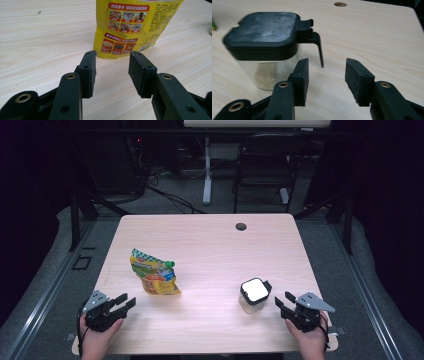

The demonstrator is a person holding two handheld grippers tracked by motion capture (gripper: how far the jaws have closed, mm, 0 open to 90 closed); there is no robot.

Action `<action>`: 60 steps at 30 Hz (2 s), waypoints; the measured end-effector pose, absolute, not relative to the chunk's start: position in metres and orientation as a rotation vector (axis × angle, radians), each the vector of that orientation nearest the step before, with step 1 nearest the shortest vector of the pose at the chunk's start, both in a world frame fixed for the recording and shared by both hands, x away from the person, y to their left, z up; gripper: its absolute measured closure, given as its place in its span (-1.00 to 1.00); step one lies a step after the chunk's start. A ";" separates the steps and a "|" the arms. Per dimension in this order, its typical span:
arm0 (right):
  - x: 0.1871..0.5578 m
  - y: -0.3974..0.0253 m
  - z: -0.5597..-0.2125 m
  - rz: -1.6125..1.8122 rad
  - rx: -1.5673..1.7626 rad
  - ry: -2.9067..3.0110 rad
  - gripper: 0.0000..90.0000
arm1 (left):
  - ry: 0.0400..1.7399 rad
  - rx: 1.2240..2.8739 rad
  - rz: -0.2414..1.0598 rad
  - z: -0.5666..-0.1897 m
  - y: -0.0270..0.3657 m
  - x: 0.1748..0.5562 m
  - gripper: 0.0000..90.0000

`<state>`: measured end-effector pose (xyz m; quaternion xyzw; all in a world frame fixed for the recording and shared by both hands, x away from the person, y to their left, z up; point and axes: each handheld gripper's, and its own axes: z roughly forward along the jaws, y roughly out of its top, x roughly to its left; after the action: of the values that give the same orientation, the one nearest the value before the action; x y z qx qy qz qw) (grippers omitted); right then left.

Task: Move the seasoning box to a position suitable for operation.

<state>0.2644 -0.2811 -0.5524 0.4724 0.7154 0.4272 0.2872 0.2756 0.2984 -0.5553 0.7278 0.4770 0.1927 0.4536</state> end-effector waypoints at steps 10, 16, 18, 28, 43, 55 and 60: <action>0.295 -0.276 -0.558 1.103 1.225 2.007 0.40 | 1.175 1.808 0.474 -0.555 0.296 0.274 0.21; 0.305 -0.270 -0.568 1.082 1.229 2.035 0.48 | 1.178 1.803 0.467 -0.556 0.296 0.275 0.22; 0.308 -0.268 -0.570 1.070 1.230 2.048 0.54 | 1.181 1.803 0.467 -0.556 0.297 0.275 0.21; 0.320 -0.265 -0.573 1.133 1.262 2.022 0.69 | 1.189 1.795 0.470 -0.556 0.298 0.274 0.22; 0.308 -0.242 -0.569 1.012 1.238 2.060 0.89 | 1.186 1.794 0.473 -0.556 0.298 0.274 0.22; 0.291 -0.200 -0.567 1.006 1.250 2.082 0.90 | 1.163 1.805 0.471 -0.556 0.292 0.274 0.23; 0.283 -0.192 -0.568 1.027 1.350 2.036 0.90 | 1.162 1.807 0.471 -0.555 0.294 0.273 0.23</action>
<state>0.2829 -0.1915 -0.5683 0.4940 0.7453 0.3758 0.2433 0.2732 0.2937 -0.5548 0.7321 0.4709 0.1908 0.4537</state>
